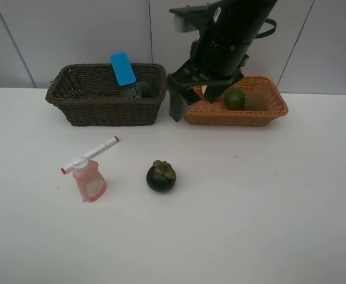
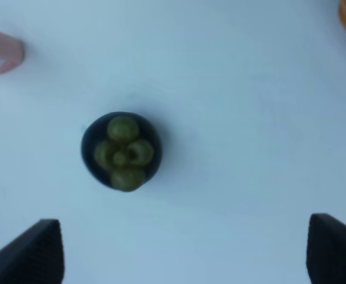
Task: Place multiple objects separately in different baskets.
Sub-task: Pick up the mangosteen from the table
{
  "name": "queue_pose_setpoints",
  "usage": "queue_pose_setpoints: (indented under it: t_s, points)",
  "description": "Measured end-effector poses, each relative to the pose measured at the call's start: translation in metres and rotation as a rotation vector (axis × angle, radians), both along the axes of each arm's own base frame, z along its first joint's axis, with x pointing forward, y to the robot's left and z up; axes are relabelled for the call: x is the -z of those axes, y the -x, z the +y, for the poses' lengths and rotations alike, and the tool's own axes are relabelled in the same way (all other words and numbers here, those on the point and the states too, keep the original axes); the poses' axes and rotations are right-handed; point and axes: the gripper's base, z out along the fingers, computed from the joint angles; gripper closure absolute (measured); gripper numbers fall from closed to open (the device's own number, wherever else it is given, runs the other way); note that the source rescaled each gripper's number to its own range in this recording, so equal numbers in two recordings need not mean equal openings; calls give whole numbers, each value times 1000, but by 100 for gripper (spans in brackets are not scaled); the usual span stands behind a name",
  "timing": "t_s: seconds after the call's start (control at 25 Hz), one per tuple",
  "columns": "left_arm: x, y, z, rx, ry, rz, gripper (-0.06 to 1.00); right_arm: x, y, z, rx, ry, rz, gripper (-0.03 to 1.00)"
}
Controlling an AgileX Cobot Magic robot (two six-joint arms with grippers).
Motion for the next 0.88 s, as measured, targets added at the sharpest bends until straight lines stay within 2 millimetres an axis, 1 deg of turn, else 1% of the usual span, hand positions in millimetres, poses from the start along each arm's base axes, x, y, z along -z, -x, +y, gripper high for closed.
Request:
queue_pose_setpoints:
  t_s: [0.2, 0.28, 0.36, 0.52, 0.68, 0.88]
  points:
    - [0, 0, 0, 0, 0, 0, -5, 1, 19, 23, -76, -1, 4, -1]
    - [0, 0, 0, 0, 0, 0, -5, 6, 24, 29, -81, -11, -7, -1]
    - [0, 0, 0, 0, 0, 0, -5, 21, 29, 31, -84, -11, -7, -1]
    - [0, 0, 0, 0, 0, 0, -5, 56, 36, 29, -80, -17, -18, -1]
    - [0, 0, 0, 0, 0, 0, -5, 80, 41, 27, -72, -40, -38, -1]
    - [0, 0, 0, 0, 0, 0, -5, 104, 36, 31, -67, -28, -26, -1]
